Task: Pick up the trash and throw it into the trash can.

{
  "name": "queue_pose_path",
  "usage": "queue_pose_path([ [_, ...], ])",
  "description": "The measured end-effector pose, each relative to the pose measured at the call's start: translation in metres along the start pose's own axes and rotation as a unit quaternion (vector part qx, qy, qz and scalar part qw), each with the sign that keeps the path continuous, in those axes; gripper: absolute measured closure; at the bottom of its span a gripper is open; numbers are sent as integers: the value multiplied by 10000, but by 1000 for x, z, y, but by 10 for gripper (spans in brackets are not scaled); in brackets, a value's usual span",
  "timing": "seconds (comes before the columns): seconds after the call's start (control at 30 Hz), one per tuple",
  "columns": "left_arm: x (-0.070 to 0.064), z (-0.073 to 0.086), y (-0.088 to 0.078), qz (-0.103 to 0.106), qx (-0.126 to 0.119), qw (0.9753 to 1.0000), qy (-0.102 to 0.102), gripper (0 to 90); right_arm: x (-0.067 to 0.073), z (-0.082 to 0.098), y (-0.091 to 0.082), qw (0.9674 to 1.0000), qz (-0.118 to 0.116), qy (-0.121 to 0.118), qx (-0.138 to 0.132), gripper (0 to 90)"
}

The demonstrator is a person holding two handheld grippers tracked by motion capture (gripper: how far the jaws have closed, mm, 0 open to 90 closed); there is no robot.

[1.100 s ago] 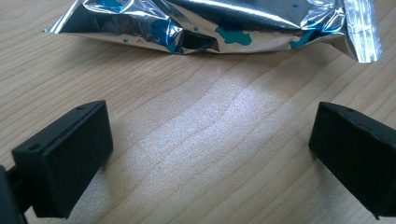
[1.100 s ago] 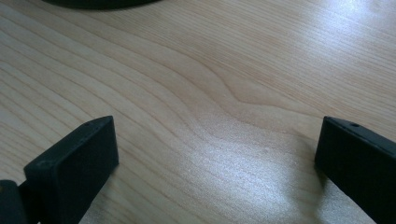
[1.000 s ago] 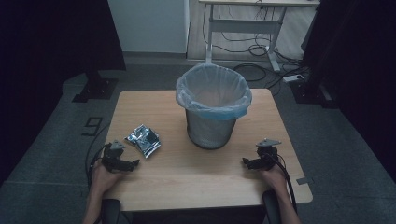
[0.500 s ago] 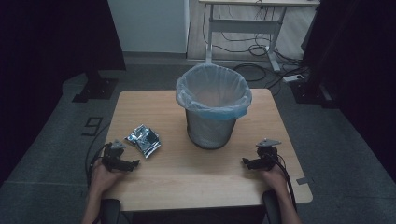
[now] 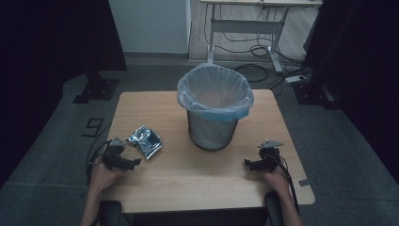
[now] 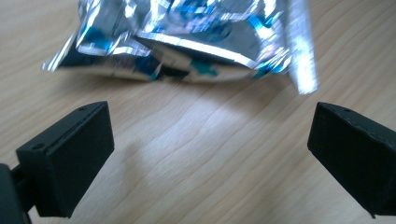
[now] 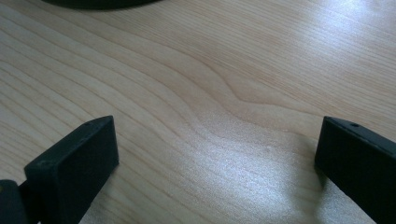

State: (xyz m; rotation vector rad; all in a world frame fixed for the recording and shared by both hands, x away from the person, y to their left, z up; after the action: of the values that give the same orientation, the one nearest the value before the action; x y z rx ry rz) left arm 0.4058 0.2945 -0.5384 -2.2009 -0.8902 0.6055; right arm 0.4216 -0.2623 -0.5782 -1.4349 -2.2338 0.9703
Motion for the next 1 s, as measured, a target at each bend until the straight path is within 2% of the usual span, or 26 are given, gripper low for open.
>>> queue_pose_path([
  [0.33,-11,-26,-2,177,-42,9997,182,66,0,0,0,10000,3,0,1,0],
  [0.47,-20,-39,6,386,-57,9982,455,101,0,0,0,10000,1,0,1,0],
  [0.7,-24,-50,27,449,112,9974,546,163,0,0,0,10000,2,1,5,0],
  [0.73,-24,-50,27,449,112,9974,546,171,0,0,0,10000,2,1,4,0],
  [0.77,-25,-51,34,406,214,9970,622,177,0,0,0,10000,2,1,3,0],
  [0.83,-25,-51,42,375,271,9968,653,203,0,0,0,10000,2,-1,3,0],
  [1.0,-22,-49,60,252,407,9966,672,300,0,0,0,10000,1,-2,1,0],
])
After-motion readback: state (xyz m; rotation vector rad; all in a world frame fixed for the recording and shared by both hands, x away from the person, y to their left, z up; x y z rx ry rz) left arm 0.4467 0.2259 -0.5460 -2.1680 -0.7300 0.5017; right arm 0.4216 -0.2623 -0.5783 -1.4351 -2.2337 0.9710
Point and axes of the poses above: each handheld gripper's, and its own axes: y roughly forward along the jaws, z roughly out of its underside, x roughly to its left, the point moved 3 cm from there along y, roughly forward along the jaws, and after that the axes turned 8 degrees about z, right-handed, at the moved point
